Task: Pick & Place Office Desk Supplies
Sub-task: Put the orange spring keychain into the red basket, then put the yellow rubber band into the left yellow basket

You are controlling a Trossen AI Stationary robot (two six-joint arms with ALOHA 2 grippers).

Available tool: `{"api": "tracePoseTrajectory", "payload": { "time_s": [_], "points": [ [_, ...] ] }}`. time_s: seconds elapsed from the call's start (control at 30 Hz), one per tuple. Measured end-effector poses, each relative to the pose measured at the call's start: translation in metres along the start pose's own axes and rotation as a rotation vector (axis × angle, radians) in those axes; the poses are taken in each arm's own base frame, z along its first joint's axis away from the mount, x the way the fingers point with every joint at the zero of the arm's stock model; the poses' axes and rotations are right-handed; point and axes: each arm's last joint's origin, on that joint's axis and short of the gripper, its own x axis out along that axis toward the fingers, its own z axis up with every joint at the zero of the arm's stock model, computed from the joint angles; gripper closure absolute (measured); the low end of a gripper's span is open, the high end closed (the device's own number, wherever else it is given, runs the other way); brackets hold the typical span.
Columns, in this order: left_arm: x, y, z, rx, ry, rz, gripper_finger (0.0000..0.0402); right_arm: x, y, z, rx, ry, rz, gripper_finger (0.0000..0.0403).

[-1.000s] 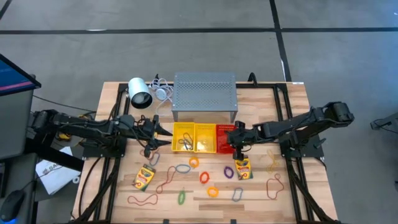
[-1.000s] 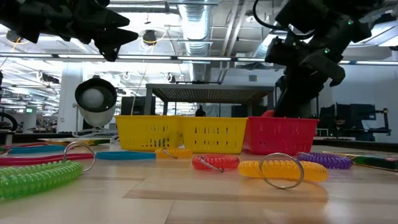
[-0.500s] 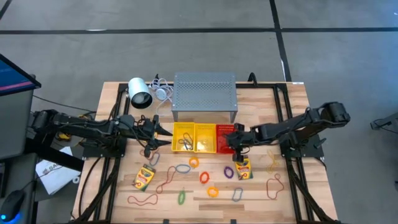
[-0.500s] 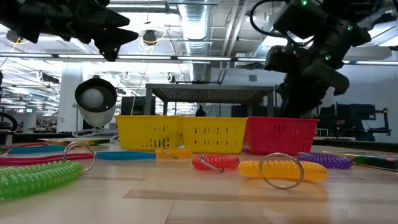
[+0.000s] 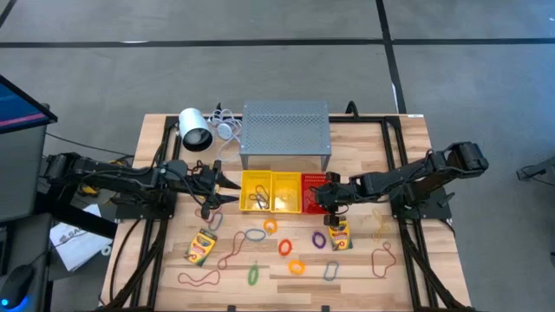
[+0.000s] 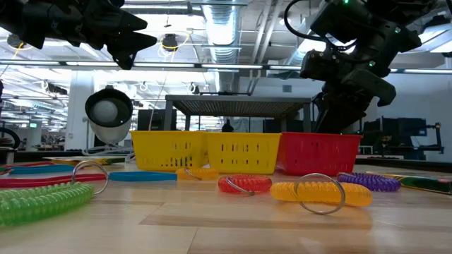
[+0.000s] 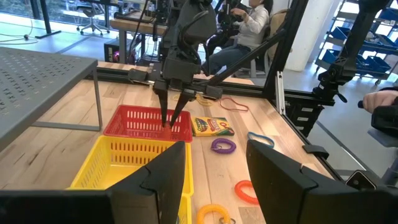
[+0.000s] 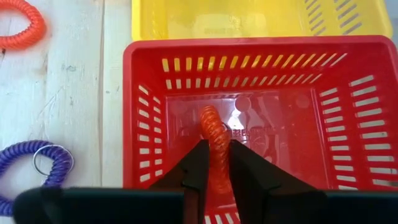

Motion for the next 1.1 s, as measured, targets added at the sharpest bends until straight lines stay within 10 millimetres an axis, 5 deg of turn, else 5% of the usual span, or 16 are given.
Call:
{"api": "tracePoseTrajectory", "payload": {
  "time_s": [0.63,0.9,1.1],
  "points": [
    [0.0,0.0,0.0,0.0,0.0,0.0,0.0234,-0.003,-0.01,0.003,0.024,-0.011,-0.019,0.0238],
    [0.0,0.0,0.0,0.0,0.0,0.0,0.0234,-0.042,-0.015,0.024,-0.017,-0.13,-0.012,0.0233],
    [0.0,0.0,0.0,0.0,0.0,0.0,0.0234,-0.072,-0.018,0.022,0.0,-0.192,-0.001,0.0237]
  ]
}}
